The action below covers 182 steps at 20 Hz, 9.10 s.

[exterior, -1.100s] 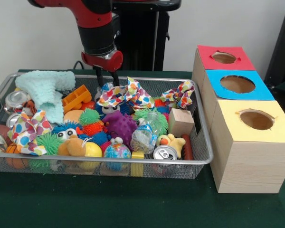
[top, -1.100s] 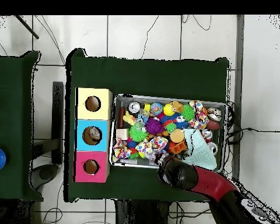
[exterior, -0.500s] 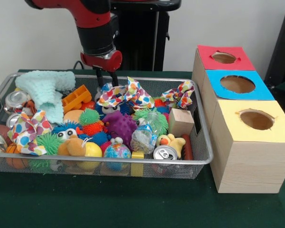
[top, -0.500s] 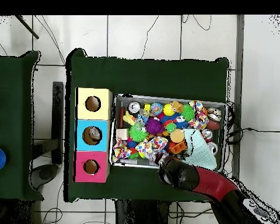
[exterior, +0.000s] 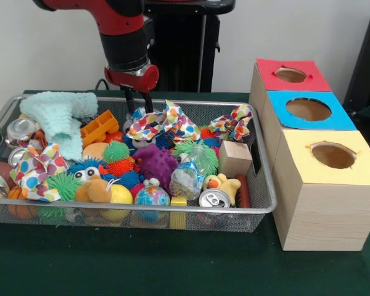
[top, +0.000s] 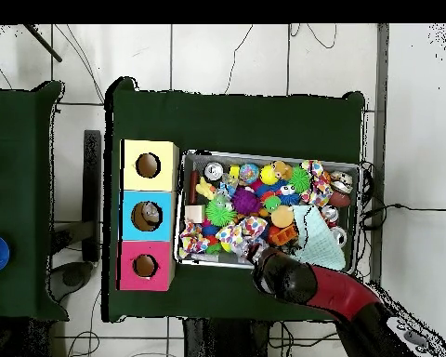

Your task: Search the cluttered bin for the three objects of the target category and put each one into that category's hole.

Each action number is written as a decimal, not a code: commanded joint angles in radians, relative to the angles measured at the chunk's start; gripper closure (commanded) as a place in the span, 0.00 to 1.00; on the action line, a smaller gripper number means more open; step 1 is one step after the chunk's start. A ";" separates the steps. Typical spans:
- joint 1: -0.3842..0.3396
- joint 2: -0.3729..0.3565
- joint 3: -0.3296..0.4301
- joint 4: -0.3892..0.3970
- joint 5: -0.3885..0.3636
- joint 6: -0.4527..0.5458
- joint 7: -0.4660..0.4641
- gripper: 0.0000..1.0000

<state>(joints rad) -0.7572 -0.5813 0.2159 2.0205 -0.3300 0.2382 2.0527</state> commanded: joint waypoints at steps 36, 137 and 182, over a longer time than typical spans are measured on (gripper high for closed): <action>0.115 -0.349 0.005 0.035 0.114 0.124 0.072 1.00; 0.240 0.037 -0.123 0.057 0.263 -0.676 0.304 0.00; 0.580 0.139 -0.414 -0.014 0.814 -0.660 0.270 0.00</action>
<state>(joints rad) -0.0707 -0.4502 -0.3477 2.0806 0.5566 -0.3877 2.0569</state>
